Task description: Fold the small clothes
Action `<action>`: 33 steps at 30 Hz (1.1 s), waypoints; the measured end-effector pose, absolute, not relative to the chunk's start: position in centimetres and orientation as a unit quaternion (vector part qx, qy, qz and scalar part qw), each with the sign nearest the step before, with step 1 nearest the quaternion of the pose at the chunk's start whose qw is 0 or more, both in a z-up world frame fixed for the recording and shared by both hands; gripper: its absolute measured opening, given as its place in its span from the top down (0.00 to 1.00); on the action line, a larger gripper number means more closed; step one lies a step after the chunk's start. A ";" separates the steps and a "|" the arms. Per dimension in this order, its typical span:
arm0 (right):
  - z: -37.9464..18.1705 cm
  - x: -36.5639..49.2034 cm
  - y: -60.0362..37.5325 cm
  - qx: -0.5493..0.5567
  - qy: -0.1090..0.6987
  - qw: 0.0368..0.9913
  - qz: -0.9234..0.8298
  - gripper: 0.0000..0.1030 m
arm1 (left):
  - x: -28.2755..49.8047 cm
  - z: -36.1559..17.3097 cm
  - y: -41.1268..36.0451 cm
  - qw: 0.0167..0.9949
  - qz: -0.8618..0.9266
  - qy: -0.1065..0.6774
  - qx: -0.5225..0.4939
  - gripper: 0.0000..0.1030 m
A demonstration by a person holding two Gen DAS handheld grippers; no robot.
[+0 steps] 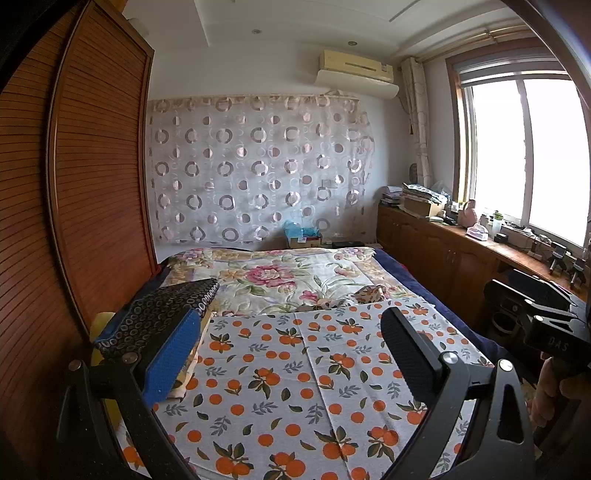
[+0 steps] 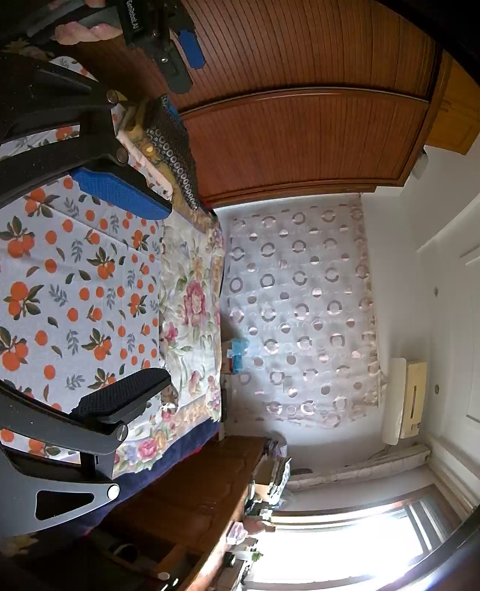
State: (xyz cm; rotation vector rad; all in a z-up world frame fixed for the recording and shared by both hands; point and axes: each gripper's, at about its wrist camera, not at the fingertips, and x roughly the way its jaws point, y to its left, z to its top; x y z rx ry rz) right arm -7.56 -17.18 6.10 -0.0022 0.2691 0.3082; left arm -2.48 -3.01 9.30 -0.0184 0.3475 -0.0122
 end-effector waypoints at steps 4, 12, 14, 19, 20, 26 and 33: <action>6.1 -7.6 -17.2 -0.002 0.133 0.979 0.153 0.19 | -2.5 9.4 -3.1 0.985 -0.006 0.173 -0.008 0.04; 6.2 -7.5 -17.5 -0.001 0.134 0.979 0.153 0.19 | -2.5 9.3 -3.0 0.985 -0.007 0.172 -0.009 0.04; 6.2 -7.5 -17.5 -0.001 0.134 0.979 0.153 0.19 | -2.5 9.4 -3.0 0.985 -0.007 0.173 -0.009 0.04; 6.1 -7.5 -17.6 -0.001 0.133 0.979 0.154 0.19 | -2.5 9.3 -3.0 0.985 -0.006 0.172 -0.008 0.04; 6.2 -7.5 -17.7 -0.001 0.133 0.979 0.153 0.19 | -2.5 9.3 -3.0 0.985 -0.007 0.172 -0.008 0.04; 6.1 -7.4 -17.6 -0.001 0.135 0.979 0.153 0.19 | -2.5 9.3 -3.0 0.985 -0.007 0.173 -0.008 0.04; 6.1 -7.4 -17.8 -0.002 0.135 0.979 0.154 0.19 | -2.5 9.2 -3.0 0.985 -0.007 0.173 -0.008 0.04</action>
